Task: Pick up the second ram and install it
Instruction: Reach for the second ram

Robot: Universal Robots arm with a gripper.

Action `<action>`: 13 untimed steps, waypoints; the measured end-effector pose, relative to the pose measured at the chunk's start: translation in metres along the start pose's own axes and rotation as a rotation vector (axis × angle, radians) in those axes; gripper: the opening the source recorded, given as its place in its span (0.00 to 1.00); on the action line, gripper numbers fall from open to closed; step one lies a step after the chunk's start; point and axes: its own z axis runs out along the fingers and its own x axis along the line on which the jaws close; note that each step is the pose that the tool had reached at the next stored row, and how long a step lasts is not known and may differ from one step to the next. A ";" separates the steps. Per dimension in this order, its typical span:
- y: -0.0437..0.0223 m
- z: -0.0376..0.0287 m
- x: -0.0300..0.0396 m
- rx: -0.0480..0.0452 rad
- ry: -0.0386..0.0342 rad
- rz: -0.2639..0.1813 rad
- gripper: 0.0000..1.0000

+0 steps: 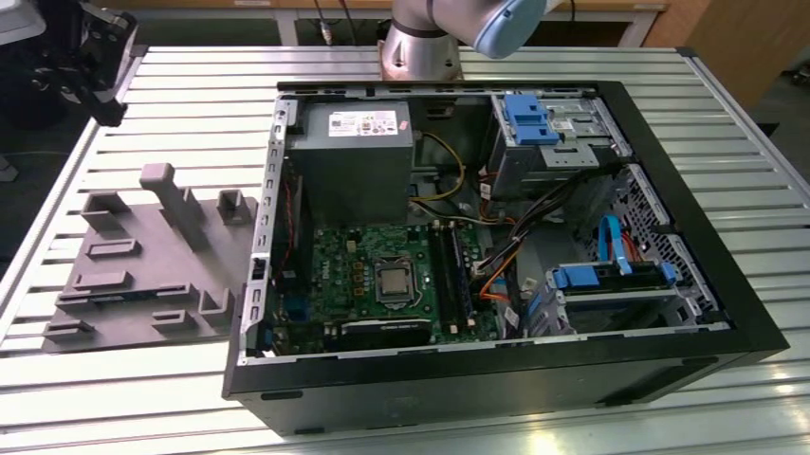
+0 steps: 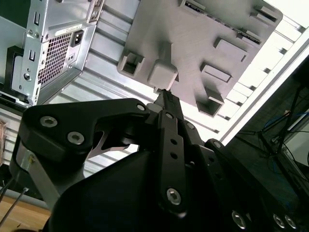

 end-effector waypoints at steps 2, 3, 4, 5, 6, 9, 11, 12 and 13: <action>-0.0004 0.0000 0.0005 0.0001 0.0001 0.000 0.11; -0.0006 0.0000 0.0008 0.0001 0.0001 0.000 0.11; -0.0008 0.0000 0.0011 0.0000 0.0001 0.000 0.11; -0.0009 0.0001 0.0013 0.0000 0.0000 0.000 0.11; -0.0012 0.0001 0.0016 0.0001 0.0001 0.000 0.11; -0.0018 0.0001 0.0024 0.0001 0.0001 0.000 0.11; -0.0022 0.0002 0.0029 0.0000 0.0000 0.000 0.11; -0.0024 0.0002 0.0031 0.0001 0.0001 0.000 0.11; -0.0026 0.0002 0.0034 0.0000 0.0000 0.000 0.11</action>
